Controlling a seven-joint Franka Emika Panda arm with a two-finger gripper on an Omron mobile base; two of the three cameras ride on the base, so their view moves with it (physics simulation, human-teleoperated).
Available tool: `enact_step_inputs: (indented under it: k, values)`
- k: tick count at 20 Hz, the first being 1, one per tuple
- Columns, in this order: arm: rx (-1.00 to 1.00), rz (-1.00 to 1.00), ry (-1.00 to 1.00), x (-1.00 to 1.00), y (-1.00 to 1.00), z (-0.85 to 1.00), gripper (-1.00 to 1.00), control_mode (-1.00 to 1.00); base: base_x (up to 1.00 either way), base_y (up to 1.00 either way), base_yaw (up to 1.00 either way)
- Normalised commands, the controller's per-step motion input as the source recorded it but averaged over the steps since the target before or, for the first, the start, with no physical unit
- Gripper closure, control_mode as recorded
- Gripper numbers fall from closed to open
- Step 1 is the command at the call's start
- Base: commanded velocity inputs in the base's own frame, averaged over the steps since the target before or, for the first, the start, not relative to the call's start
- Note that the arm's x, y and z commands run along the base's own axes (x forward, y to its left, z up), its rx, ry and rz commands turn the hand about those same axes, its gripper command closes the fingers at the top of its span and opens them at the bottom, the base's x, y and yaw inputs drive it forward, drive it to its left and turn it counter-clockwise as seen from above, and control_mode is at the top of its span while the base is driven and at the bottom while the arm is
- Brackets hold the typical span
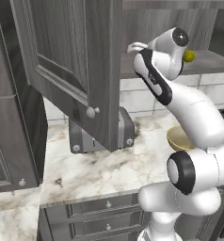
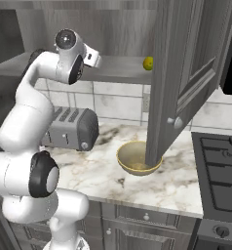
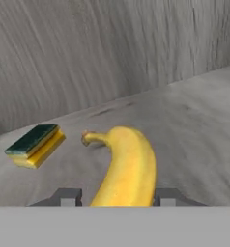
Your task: Open the cabinet. Pick the banana and pear from the cabinet and place them into the bowl. Then close the cabinet.
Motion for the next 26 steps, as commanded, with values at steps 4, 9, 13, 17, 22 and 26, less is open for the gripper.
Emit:
enact_step_inputs:
  k: [4,9,13,17,22,26]
  values:
    - [0.17,-0.15,-0.07,-1.00,0.00,0.77,1.00,-1.00,0.00,0.00,0.00]
    - [0.16,-0.16,0.02,-1.00,0.00,0.72,1.00,-1.00,0.00,0.00,0.00]
    - [0.07,-0.09,0.11,-1.00,0.00,0.00,1.00,-1.00,0.00,0.00,0.00]
    - [0.00,-0.05,0.04,-1.00,0.00,-0.69,1.00,-1.00,0.00,0.00,0.00]
    - [0.04,-0.12,0.07,-1.00,-0.32,-0.91,1.00,-1.00,0.00,0.00,0.00]
    - [0.08,-0.14,0.16,-0.95,-0.61,-0.73,1.00,-1.00,0.00,0.00,0.00]
